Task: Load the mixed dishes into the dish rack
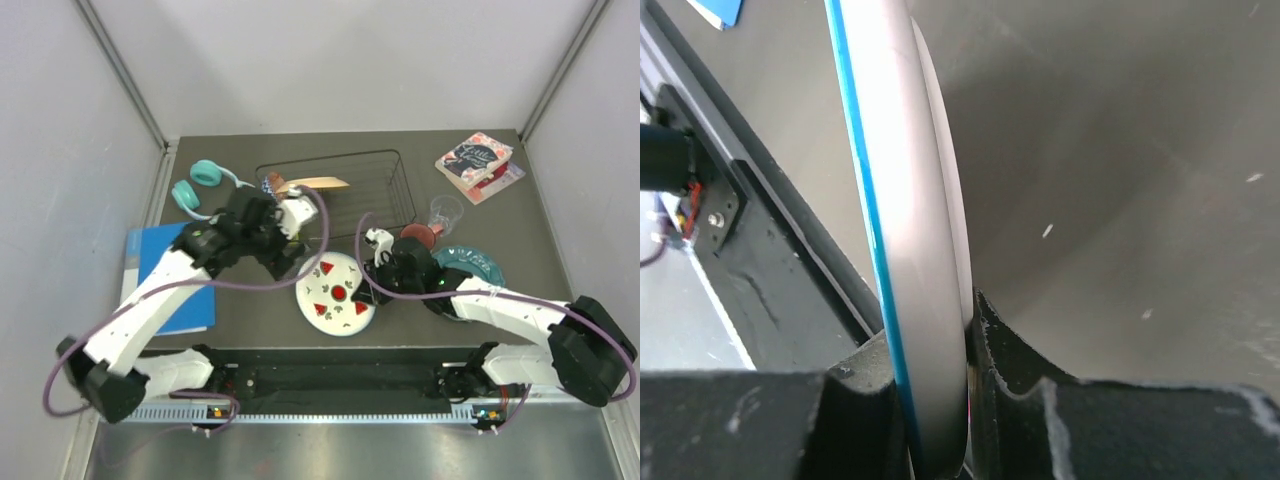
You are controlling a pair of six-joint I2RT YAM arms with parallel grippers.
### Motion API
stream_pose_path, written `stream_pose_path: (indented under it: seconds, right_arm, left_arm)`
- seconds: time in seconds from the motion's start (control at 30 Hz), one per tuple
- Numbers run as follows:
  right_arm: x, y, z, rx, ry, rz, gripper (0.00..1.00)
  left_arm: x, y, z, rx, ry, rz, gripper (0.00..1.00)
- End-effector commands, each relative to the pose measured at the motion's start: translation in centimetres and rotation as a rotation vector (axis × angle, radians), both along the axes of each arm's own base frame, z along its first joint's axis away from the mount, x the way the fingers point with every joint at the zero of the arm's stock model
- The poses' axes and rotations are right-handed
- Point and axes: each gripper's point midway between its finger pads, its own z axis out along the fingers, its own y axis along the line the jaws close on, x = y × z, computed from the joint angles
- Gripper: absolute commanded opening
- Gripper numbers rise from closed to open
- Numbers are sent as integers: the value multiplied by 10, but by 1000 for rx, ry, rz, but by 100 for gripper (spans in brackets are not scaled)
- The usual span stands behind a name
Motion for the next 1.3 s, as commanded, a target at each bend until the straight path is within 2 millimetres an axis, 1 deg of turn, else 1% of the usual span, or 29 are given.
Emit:
stream_pose_path:
  seconds: [0.0,0.03,0.07,0.1,0.13,0.2,0.23,0.27,0.3,0.33,0.37,0.4,0.43,0.47,0.5,0.53,0.57,0.6,0.63,0.7,0.73,0.77,0.8,0.83,0.9,0.93,1.03,1.13,1.27]
  right_arm:
    - [25,21,89,89,-251,71,0]
    - [31,24,111,87,-321,96,0]
    - [32,19,110,32,-323,101,0]
    - [35,18,123,15,-362,109,0]
    - [42,19,153,10,-448,122,0]
    - [56,17,187,-17,-576,113,0]
    - [63,17,230,6,-643,86,0]
    - [77,16,243,-39,-704,68,0]
    - [84,15,264,-70,-797,68,0]
    - [90,14,303,-58,-892,41,0]
    - [99,10,319,-94,-969,2,0]
    - [99,12,334,-147,-1101,25,0]
    - [101,15,348,-157,-1202,11,0]
    - [103,11,356,-212,-1278,-15,0]
    - [93,20,361,-305,-1425,57,0]
    - [93,25,356,-360,-1505,53,0]
    - [96,20,351,-469,-1548,20,0]
    - [88,27,351,-573,-1668,82,0]
    - [89,30,336,-628,-1704,88,0]
    - [91,28,323,-726,-1724,115,0]
    - [91,29,315,-739,-1708,148,0]
    - [90,27,314,-733,-1699,150,0]
    - [89,26,312,-724,-1686,151,0]
    - [87,26,305,-732,-1679,173,0]
    - [86,24,302,-734,-1676,181,0]
    - [86,25,294,-742,-1670,202,0]
    - [88,27,289,-748,-1671,214,0]
    - [96,29,286,-730,-1655,214,0]
    - [114,34,270,-729,-1622,240,0]
  left_arm:
    - [-12,53,36,5,-43,64,99]
    - [-7,69,43,5,-64,114,99]
    - [-4,79,48,15,-85,141,99]
    - [1,88,56,14,-112,173,99]
    - [8,106,61,7,-133,240,99]
    - [14,114,66,-33,-148,269,99]
    - [20,125,67,-48,-151,320,99]
    - [23,130,66,-58,-150,341,99]
    - [27,134,66,-70,-146,358,99]
    - [35,143,67,-105,-139,398,99]
    - [39,148,68,-125,-135,421,99]
    - [44,154,72,-151,-133,439,99]
    - [50,166,69,-187,-103,487,99]
    - [53,172,69,-204,-94,504,99]
    - [56,176,73,-219,-96,518,99]
    - [61,191,68,-229,-75,571,99]
    - [63,194,68,-257,-68,574,99]
    - [65,199,69,-271,-65,589,99]
    - [67,210,65,-287,-48,620,99]
    - [70,213,62,-308,-37,625,99]
    - [72,216,59,-317,-27,637,99]
    - [74,217,58,-324,-25,641,99]
    - [75,214,56,-340,-14,631,99]
    - [78,213,53,-354,4,633,99]
    - [83,208,51,-389,18,614,99]
    - [85,205,51,-412,23,611,99]
    - [91,201,53,-454,8,599,99]
    - [93,200,50,-464,4,601,99]
    - [92,202,43,-453,18,603,99]
